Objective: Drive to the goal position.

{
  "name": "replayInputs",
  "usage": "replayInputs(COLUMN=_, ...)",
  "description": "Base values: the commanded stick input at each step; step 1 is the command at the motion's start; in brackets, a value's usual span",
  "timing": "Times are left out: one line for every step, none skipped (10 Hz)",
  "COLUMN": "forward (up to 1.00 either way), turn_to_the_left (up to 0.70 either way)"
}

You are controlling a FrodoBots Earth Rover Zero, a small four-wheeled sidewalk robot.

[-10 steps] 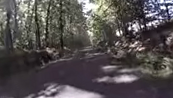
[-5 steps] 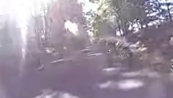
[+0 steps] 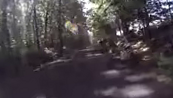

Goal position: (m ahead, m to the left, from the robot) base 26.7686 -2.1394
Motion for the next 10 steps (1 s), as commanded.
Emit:
replayInputs(forward=0.45, turn_to_the_left=0.0)
replayInputs(forward=0.45, turn_to_the_left=0.0)
replayInputs(forward=0.45, turn_to_the_left=0.0)
replayInputs(forward=0.45, turn_to_the_left=0.0)
replayInputs(forward=0.45, turn_to_the_left=0.0)
replayInputs(forward=0.45, turn_to_the_left=0.0)
replayInputs(forward=0.45, turn_to_the_left=0.0)
replayInputs(forward=0.45, turn_to_the_left=0.0)
replayInputs(forward=0.45, turn_to_the_left=0.0)
replayInputs(forward=0.45, turn_to_the_left=0.0)
